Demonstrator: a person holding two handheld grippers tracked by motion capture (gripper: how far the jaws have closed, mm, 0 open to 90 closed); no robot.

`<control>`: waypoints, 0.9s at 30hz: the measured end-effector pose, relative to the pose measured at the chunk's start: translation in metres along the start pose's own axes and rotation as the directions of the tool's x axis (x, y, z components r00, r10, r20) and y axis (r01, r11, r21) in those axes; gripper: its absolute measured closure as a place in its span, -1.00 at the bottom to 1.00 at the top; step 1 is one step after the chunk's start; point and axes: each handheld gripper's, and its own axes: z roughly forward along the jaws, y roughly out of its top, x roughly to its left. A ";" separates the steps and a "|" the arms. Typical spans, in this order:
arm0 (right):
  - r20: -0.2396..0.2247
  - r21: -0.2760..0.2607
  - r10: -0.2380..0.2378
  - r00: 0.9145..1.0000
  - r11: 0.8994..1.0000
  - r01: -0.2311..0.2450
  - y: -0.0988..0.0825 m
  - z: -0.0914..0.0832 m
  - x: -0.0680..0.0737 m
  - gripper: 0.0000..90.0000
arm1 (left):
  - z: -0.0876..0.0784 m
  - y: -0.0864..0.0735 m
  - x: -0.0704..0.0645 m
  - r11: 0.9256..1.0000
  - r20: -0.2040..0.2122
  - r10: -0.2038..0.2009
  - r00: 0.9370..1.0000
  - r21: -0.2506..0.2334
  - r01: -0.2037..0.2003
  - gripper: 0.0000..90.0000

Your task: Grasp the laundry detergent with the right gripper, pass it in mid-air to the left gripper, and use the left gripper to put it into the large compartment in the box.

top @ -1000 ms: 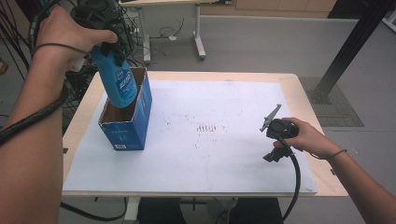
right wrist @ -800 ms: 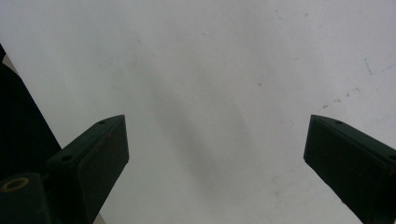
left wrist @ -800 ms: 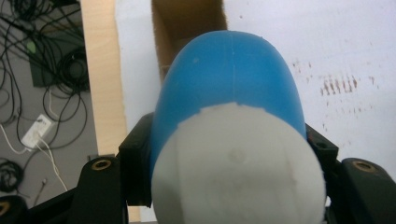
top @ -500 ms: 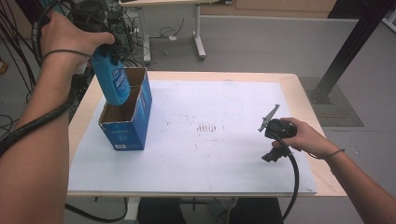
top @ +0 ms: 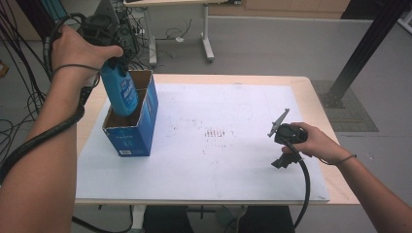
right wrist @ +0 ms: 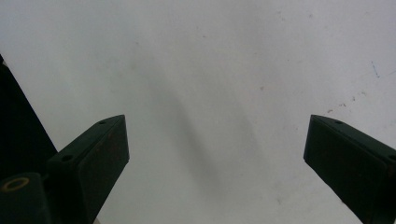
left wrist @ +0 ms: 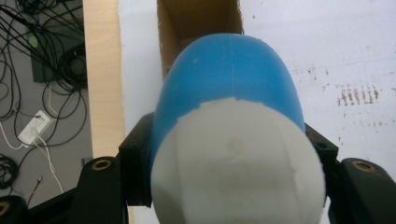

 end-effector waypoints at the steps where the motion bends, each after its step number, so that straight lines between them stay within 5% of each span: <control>1: -0.001 -0.001 -0.001 1.000 1.000 0.001 0.000 0.000 0.000 -0.85 | 0.002 0.000 0.000 1.000 0.000 0.000 1.000 0.000 0.000 -0.16; 27: -0.010 0.003 -0.012 1.000 1.000 0.012 0.003 0.006 0.002 -0.85 | 0.065 -0.017 -0.003 0.999 0.007 0.006 1.000 0.040 -0.006 -0.16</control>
